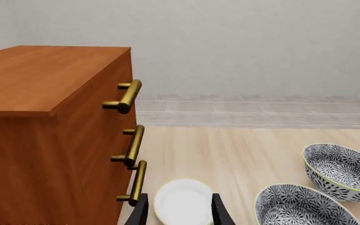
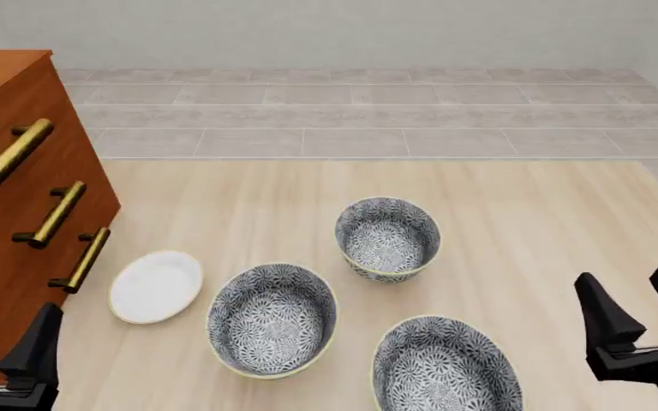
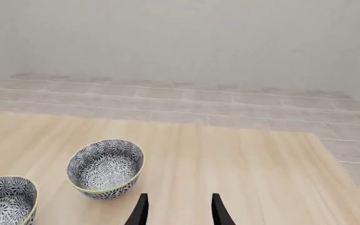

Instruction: Stack the bowl at the front on the bowl in the middle.

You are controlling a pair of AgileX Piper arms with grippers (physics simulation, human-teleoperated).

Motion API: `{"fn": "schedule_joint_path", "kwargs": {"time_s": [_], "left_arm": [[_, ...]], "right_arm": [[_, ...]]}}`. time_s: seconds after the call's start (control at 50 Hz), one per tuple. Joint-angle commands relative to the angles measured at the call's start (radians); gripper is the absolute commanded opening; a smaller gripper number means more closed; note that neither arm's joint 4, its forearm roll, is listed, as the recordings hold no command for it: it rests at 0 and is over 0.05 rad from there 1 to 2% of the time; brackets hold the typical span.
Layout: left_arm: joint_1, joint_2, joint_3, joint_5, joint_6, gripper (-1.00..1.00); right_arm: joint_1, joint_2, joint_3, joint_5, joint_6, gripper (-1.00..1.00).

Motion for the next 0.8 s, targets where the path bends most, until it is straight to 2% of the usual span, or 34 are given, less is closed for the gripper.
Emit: {"fn": "schedule_joint_path", "kwargs": {"time_s": [0.02,0.06,0.3,0.42,0.56,0.8], "left_arm": [[0.000,0.000,0.000,0.000,0.000,1.00],[0.000,0.000,0.000,0.000,0.000,1.00],[0.000,0.000,0.000,0.000,0.000,1.00],[0.000,0.000,0.000,0.000,0.000,1.00],[0.000,0.000,0.000,0.000,0.000,1.00],[0.000,0.000,0.000,0.000,0.000,1.00]], "right_arm": [[0.025,0.194,-0.079,-0.046,-0.014,1.00],[0.035,0.247,-0.102,-0.047,0.002,1.00],[0.088,0.359,-0.218,0.014,-0.021,1.00],[0.110,0.524,-0.305,0.031,0.000,1.00],[0.116,0.560,-0.361,0.069,-0.025,1.00],[0.150,0.672,-0.474,0.168,-0.021,1.00]]}}
